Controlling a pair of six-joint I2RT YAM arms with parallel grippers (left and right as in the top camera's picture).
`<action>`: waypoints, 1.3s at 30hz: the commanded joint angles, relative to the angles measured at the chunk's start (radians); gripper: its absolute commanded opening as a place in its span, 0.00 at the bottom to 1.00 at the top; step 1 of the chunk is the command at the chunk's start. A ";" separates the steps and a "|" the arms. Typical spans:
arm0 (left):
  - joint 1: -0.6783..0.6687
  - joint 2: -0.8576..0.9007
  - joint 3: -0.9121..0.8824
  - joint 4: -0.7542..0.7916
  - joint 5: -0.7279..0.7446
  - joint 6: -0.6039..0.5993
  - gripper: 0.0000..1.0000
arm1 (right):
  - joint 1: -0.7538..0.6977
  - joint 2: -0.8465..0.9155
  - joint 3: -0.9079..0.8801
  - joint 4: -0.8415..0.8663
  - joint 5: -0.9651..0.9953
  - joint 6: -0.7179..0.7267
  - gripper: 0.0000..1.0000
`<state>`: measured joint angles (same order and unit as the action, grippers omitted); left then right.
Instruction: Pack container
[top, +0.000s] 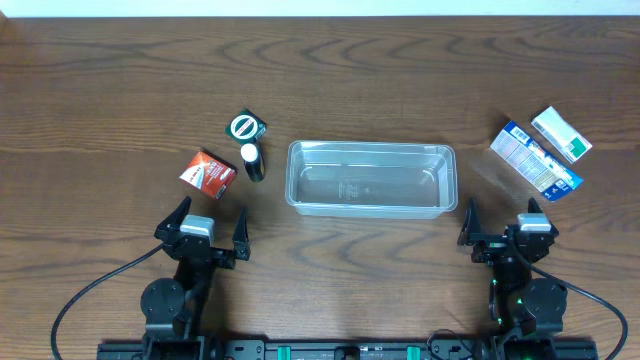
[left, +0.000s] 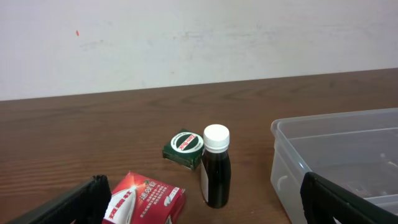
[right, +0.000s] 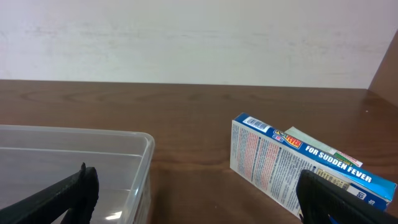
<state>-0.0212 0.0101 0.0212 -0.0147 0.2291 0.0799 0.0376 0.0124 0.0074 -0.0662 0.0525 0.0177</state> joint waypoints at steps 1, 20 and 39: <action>0.005 -0.006 -0.017 -0.034 0.006 0.013 0.98 | -0.011 -0.006 -0.002 -0.004 -0.001 0.011 0.99; 0.005 -0.006 -0.017 -0.034 0.006 0.013 0.98 | -0.011 -0.006 -0.002 -0.004 -0.001 0.011 0.99; 0.005 -0.006 -0.017 -0.034 0.006 0.013 0.98 | -0.011 -0.006 -0.002 0.002 0.045 -0.019 0.99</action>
<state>-0.0212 0.0101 0.0212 -0.0147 0.2291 0.0799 0.0376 0.0124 0.0074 -0.0635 0.0715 0.0135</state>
